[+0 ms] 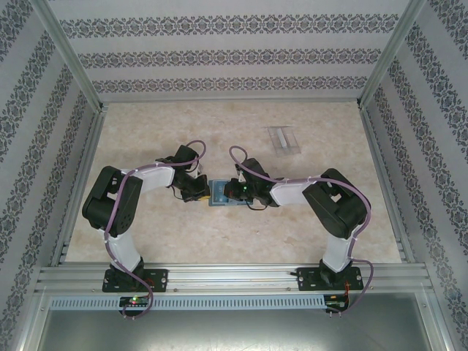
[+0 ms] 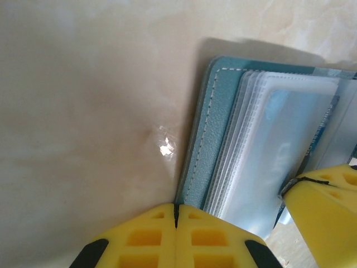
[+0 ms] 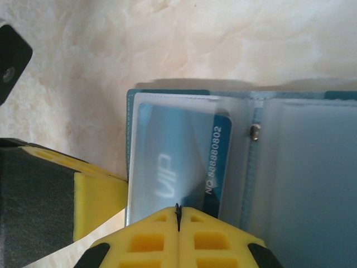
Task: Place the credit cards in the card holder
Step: Insert the credit card into the card slot.
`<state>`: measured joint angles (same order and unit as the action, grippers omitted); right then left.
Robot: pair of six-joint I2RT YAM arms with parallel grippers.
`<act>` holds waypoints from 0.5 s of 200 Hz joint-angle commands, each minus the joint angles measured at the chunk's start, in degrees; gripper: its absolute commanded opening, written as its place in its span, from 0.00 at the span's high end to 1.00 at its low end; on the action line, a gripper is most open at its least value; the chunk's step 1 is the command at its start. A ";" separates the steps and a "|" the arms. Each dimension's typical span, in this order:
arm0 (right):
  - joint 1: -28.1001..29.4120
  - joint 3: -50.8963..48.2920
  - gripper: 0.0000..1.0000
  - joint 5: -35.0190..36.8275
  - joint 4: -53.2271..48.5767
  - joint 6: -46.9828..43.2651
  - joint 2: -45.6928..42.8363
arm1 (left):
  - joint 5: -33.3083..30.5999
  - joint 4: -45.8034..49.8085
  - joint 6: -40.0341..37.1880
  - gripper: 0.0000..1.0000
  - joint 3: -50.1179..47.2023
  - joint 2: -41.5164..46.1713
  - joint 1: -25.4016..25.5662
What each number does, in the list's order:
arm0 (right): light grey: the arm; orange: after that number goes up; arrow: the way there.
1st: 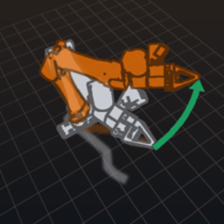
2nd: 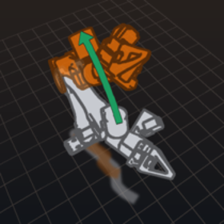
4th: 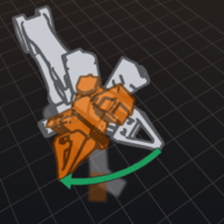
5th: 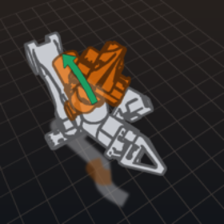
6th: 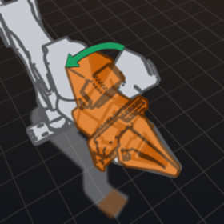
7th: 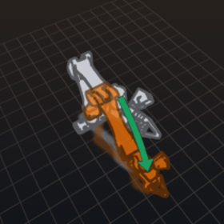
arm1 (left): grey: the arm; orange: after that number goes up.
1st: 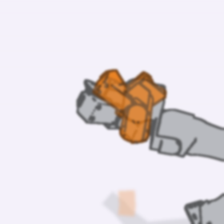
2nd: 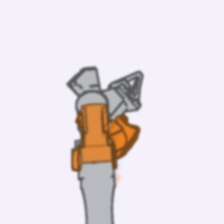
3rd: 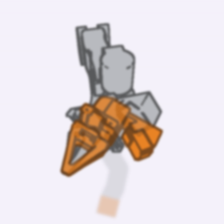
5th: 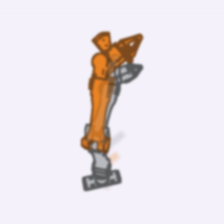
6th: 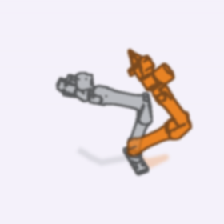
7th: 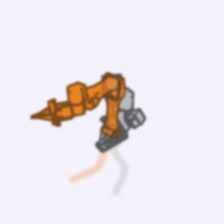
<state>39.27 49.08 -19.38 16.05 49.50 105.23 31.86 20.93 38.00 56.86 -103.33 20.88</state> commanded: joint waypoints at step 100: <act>-1.06 0.13 0.73 4.32 -7.65 -3.15 -4.86 | -0.13 0.97 -0.49 0.92 -0.94 0.67 0.67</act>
<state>37.50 49.06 -15.86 10.28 46.06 98.02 31.48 20.95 37.98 56.84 -103.13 20.95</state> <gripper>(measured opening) 0.265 0.080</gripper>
